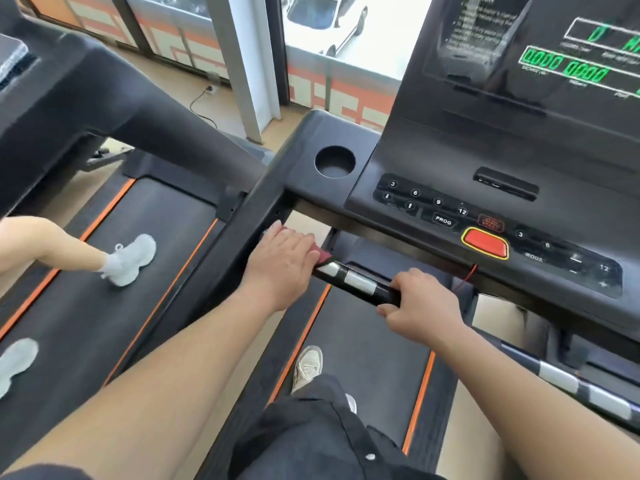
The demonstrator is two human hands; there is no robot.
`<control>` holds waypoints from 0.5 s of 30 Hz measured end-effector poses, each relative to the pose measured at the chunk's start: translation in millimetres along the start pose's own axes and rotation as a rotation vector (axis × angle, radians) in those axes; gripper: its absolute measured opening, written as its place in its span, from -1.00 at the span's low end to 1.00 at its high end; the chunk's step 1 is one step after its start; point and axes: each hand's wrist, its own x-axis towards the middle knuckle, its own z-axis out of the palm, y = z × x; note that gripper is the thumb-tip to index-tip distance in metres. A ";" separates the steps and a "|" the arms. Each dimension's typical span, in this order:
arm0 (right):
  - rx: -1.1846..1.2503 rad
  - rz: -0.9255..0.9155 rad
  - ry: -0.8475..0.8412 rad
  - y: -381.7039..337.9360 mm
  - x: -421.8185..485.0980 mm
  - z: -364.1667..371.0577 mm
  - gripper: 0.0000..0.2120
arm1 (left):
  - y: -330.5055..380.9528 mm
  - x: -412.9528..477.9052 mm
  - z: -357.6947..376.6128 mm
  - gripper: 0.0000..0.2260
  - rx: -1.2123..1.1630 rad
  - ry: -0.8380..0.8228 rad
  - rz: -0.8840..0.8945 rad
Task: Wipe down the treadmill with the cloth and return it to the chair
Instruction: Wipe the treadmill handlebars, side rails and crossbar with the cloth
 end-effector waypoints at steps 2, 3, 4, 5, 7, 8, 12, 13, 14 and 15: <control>-0.005 0.004 0.010 0.3 -0.3 1.7 -0.67 | 41.4 3.3 -6.4 -0.52 0.063 0.012 -0.135; -0.013 -0.001 0.014 -0.5 0.0 1.9 -0.67 | 64.1 1.4 -4.8 -0.54 0.005 0.032 -0.184; -0.021 -0.006 0.017 -1.0 0.3 2.3 -0.67 | 85.5 -2.4 -0.7 -0.59 -0.091 0.052 -0.158; -0.025 -0.013 0.021 -1.4 0.3 1.8 -0.68 | 102.8 -7.7 3.3 -0.63 -0.184 0.073 -0.053; -0.043 -0.029 0.006 -2.5 0.6 0.4 -0.67 | 108.1 -17.7 11.2 -0.60 -0.262 0.107 0.160; -0.054 -0.033 -0.003 -2.9 1.0 0.6 -0.66 | 94.1 -17.9 13.1 -0.58 -0.238 0.103 0.219; -0.059 -0.022 0.003 -1.3 2.4 3.5 -0.63 | 24.2 -0.6 9.1 -0.59 -0.060 -0.009 0.132; -0.056 -0.020 0.010 -0.9 2.0 3.8 -0.64 | 18.1 0.4 7.1 -0.62 -0.063 0.017 0.046; -0.059 -0.019 0.012 -0.5 1.7 3.7 -0.64 | 22.6 -0.8 4.2 -0.63 -0.075 0.045 -0.051; -0.069 -0.019 0.010 -1.6 1.7 2.8 -0.64 | 35.3 -1.7 4.3 -0.62 -0.087 0.085 -0.144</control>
